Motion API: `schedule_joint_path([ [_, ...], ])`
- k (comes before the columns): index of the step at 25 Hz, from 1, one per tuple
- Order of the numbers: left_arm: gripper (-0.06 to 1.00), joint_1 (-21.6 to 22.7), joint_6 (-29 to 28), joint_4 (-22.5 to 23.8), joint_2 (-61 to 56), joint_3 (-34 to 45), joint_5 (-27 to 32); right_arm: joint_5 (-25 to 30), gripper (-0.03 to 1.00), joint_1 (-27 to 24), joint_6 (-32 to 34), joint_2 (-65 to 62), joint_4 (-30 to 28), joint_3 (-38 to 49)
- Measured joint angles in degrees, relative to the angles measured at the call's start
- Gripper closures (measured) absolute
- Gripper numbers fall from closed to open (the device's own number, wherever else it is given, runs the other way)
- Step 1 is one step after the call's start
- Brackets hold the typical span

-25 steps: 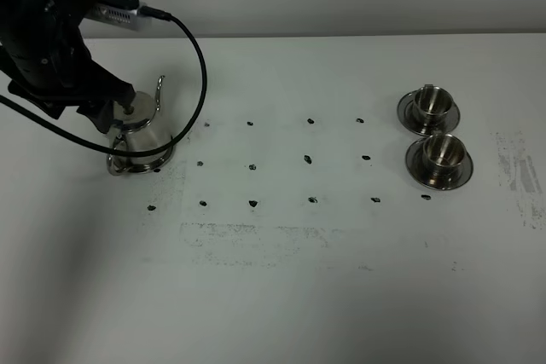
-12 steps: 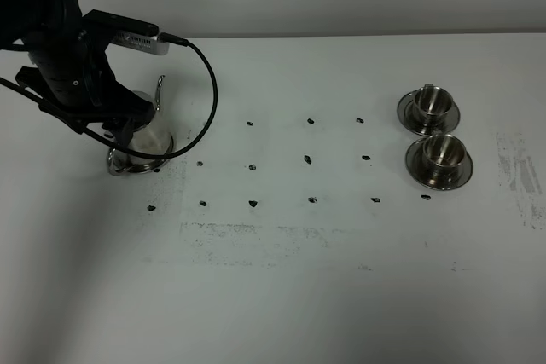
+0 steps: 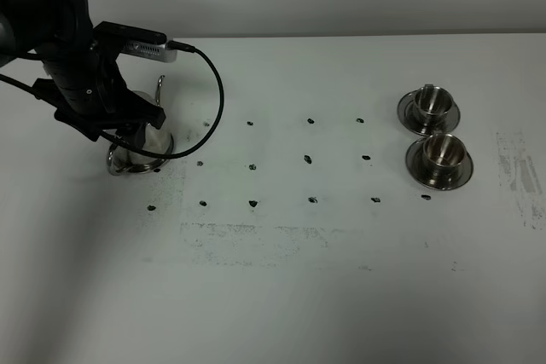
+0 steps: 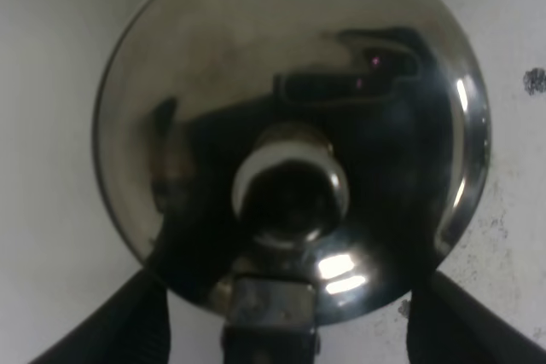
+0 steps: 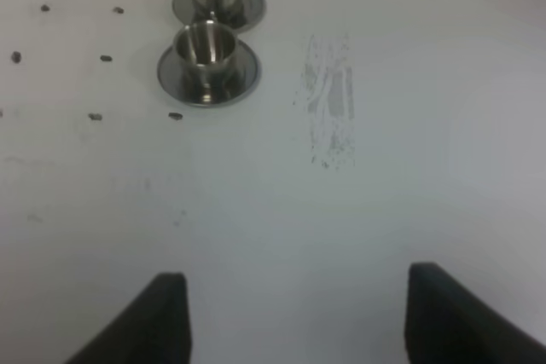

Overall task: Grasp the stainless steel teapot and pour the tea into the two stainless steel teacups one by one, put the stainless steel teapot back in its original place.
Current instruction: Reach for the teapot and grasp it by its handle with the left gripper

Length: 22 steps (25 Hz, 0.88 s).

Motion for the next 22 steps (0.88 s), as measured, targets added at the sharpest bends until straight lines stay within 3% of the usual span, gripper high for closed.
schedule_joint_path([
  [22, 0.38, 0.2, 0.0, -0.9, 3.3, 0.0, -1.5, 0.0, 0.44, 0.0, 0.0, 0.0, 0.0, 0.0],
])
